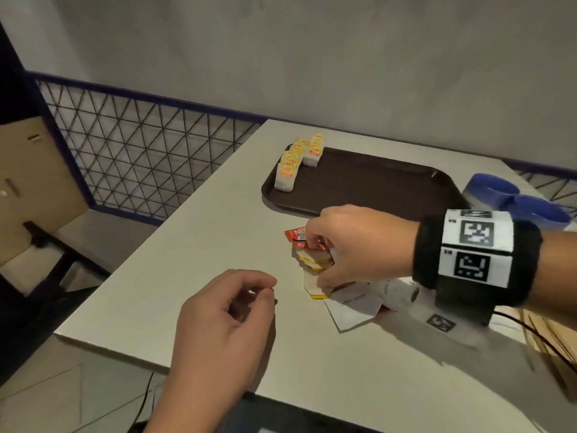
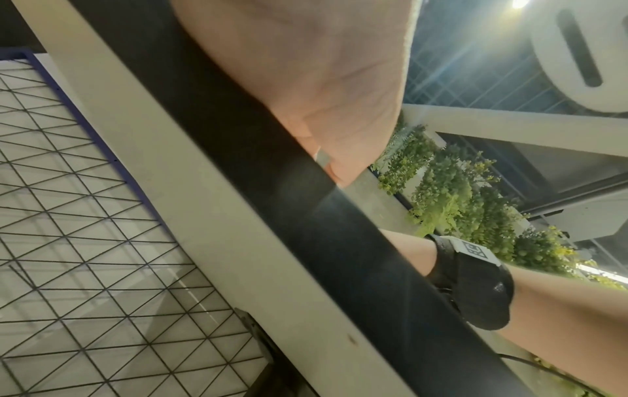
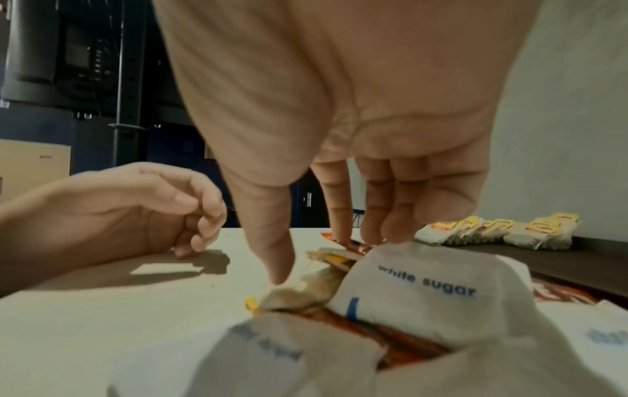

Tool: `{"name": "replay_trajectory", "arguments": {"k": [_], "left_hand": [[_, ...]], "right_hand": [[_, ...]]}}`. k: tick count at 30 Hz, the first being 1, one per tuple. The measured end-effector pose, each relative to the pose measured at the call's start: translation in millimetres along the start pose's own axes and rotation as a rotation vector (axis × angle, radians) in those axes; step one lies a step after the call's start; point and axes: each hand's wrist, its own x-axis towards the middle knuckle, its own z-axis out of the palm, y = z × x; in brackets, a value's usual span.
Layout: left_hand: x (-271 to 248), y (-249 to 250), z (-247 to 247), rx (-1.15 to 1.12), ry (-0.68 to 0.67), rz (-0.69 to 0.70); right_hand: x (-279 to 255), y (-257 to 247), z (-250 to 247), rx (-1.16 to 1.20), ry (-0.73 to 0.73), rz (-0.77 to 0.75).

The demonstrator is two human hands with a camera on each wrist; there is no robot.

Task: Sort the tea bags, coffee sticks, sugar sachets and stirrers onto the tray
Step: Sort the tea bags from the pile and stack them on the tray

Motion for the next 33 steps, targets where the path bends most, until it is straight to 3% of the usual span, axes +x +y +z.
{"name": "replay_trajectory", "arguments": {"k": [14, 19, 23, 26, 28, 33], "left_hand": [[1.0, -1.1, 2.4, 0.012, 0.040, 0.002], [1.5, -2.0, -0.2, -0.049, 0.045, 0.002], [0.4, 2.1, -5.2, -0.216, 0.034, 0.000], [0.0, 5.2, -10.7, -0.444, -0.049, -0.035], [-0.5, 10.0, -7.9, -0.587, -0.184, -0.132], [-4.3, 28.0, 17.1, -0.794, -0.393, -0.316]], "right_hand": [[14.8, -1.5, -2.1, -0.201, 0.197, 0.008], [7.5, 9.2, -26.7, 0.144, 0.220, 0.086], [-16.4, 8.9, -49.2, 0.448, 0.154, 0.069], [-42.2, 2.4, -59.1, 0.656, 0.010, -0.035], [-53.7, -4.2, -57.5, 0.713, -0.069, -0.110], [-59.2, -13.2, -36.5, 0.694, -0.098, -0.095]]}}
